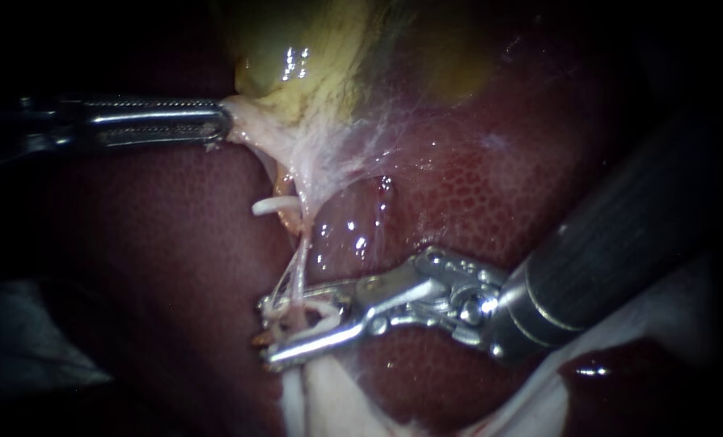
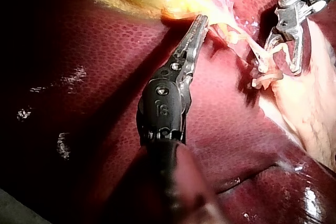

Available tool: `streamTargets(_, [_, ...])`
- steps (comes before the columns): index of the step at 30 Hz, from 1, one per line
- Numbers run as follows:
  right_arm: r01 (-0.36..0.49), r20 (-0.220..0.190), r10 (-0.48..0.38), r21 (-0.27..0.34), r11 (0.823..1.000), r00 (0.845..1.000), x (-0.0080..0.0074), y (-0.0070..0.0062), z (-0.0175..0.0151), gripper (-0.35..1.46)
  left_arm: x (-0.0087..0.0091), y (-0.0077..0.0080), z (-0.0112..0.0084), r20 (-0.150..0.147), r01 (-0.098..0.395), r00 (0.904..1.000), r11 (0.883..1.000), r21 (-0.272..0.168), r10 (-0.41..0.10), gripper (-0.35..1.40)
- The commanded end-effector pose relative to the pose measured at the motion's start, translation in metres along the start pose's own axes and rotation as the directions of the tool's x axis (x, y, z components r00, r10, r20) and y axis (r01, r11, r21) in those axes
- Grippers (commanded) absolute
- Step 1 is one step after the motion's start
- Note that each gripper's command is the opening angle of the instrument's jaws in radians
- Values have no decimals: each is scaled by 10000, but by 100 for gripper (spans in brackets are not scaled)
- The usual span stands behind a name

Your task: Clipping first clip right tube

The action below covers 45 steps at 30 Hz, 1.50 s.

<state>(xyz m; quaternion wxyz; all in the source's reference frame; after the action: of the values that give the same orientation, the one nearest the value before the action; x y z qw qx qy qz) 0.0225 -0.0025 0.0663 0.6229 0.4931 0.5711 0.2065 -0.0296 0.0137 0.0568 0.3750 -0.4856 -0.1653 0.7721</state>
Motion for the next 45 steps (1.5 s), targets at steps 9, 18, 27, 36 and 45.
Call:
streamTargets(9, [1, -1, -1, 1, 10000, 10000, 0, 0, -1, 43, 0, 0, 0, 0, -1, 10000, 10000, -1, 1, -35])
streamTargets(18, [1, 0, -1, 3, 10000, 10000, 0, 0, -1, 43, 0, 0, 0, 0, -1, 10000, 10000, -2, 1, -35])
streamTargets(27, [-1, 25, 1, -13, 10000, 10000, 0, 0, -1, 43, 0, 0, 0, 0, -2, 10000, 10000, -2, 2, -35])
streamTargets(36, [-2, 24, 2, -13, 10000, 10000, 1, 0, -2, 43, 0, 0, 0, 0, -2, 10000, 10000, -2, 2, -35])
streamTargets(45, [-21, 480, 35, -290, 9996, 9988, 0, 5, -5, 43, 0, 0, 0, 0, -2, 10000, 10000, -1, 2, -35])
